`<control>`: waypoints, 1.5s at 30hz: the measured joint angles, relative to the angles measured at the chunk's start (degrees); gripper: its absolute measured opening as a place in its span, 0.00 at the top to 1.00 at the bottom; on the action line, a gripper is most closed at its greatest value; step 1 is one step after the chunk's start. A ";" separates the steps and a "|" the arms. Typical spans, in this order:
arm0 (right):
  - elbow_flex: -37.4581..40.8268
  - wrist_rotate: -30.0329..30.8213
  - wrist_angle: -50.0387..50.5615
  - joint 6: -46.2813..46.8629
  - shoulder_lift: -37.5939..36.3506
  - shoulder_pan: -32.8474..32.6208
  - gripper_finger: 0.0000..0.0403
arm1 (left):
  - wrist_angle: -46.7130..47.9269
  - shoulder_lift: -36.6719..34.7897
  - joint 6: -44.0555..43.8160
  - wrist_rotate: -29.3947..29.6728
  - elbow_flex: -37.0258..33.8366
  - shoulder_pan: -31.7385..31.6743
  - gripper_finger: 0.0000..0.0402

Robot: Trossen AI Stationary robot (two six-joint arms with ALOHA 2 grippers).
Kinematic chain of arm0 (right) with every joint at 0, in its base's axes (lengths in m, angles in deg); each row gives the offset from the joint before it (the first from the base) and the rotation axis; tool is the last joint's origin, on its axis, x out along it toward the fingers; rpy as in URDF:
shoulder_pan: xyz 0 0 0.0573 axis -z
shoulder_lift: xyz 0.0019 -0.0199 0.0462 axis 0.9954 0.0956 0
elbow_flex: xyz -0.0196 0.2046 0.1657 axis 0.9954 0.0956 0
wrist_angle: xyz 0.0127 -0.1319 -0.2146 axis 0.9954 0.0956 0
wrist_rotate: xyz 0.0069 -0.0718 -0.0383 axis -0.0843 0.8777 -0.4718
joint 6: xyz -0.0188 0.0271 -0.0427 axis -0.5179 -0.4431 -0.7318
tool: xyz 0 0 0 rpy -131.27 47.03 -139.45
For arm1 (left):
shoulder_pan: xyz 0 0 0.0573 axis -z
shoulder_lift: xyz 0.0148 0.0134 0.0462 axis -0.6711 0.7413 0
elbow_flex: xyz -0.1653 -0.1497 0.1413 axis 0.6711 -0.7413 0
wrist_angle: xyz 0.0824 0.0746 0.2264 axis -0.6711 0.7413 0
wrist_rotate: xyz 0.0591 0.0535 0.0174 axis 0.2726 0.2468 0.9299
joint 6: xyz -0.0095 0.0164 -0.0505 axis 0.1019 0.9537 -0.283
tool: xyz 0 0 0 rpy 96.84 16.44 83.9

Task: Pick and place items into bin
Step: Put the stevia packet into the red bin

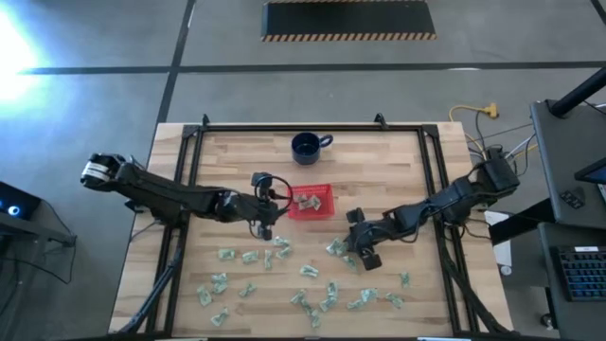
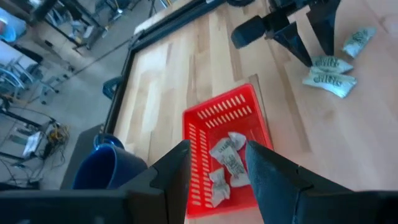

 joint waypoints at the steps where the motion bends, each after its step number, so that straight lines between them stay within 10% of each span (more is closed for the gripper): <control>1: -0.21 0.02 0.21 0.18 0.32 0.00 0.67 | 1.23 -0.35 -0.46 -0.01 -0.01 0.08 0.66; 16: 0.06 0.46 4.89 0.84 -3.19 0.04 0.97 | 2.95 -0.42 -1.48 0.12 -0.02 0.68 0.66; 36: 0.13 25.94 4.77 -7.89 -20.61 0.98 0.98 | 20.34 -0.42 -13.68 0.11 0.05 1.94 0.66; 45: 0.07 26.82 -8.95 -15.86 -17.07 7.80 0.98 | 25.24 -0.42 -20.70 0.10 0.20 5.26 0.66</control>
